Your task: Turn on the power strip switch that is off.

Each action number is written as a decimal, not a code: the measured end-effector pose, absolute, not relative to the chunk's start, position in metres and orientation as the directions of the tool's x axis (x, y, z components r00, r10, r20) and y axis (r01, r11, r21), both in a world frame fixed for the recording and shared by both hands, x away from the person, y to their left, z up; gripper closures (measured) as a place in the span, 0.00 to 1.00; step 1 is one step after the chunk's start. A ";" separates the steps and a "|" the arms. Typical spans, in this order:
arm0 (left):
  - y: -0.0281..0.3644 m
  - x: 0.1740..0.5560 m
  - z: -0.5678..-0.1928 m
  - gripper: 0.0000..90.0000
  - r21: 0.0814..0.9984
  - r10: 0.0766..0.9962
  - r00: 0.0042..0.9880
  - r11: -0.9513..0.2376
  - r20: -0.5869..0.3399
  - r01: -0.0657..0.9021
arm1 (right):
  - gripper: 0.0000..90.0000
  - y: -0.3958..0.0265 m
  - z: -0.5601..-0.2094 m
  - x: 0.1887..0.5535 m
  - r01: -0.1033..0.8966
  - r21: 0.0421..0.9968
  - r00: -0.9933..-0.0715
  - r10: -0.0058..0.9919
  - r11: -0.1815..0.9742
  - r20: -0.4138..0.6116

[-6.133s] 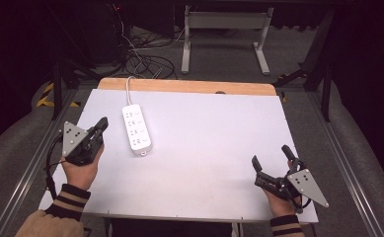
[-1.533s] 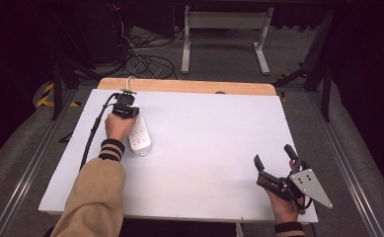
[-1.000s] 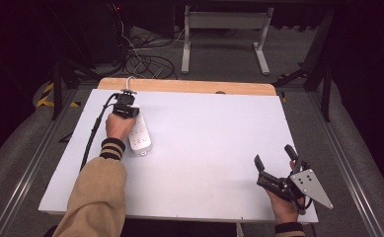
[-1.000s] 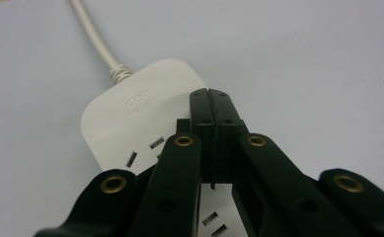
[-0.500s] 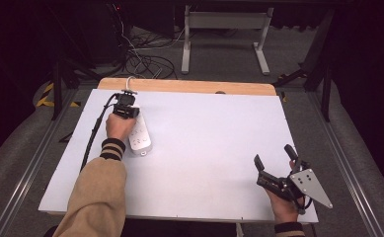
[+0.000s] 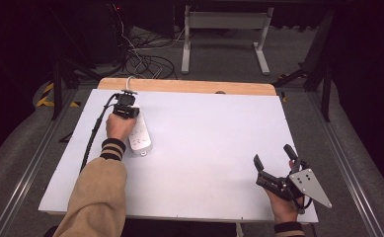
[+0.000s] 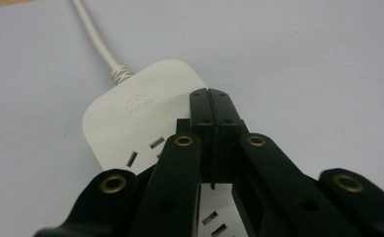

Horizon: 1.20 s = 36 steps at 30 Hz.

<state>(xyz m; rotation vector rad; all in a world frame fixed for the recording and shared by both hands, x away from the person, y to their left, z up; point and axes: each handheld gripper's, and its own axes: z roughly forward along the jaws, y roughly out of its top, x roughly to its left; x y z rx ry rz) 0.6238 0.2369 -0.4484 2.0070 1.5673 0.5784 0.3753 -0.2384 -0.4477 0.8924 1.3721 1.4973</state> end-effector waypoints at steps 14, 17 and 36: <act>0.236 0.623 -0.449 1.00 0.643 0.971 0.240 -0.197 0.022 0.740 | 0.06 -0.238 -0.448 0.375 -0.137 0.990 -0.340 0.938 0.013 -0.060; 0.237 0.623 -0.449 1.00 0.640 0.969 0.245 -0.198 0.016 0.742 | 0.06 -0.238 -0.448 0.375 -0.136 0.991 -0.341 0.938 0.012 -0.058; 0.241 0.623 -0.445 1.00 0.626 0.966 0.257 -0.188 -0.021 0.757 | 0.06 -0.235 -0.449 0.378 -0.135 0.991 -0.349 0.935 0.022 -0.068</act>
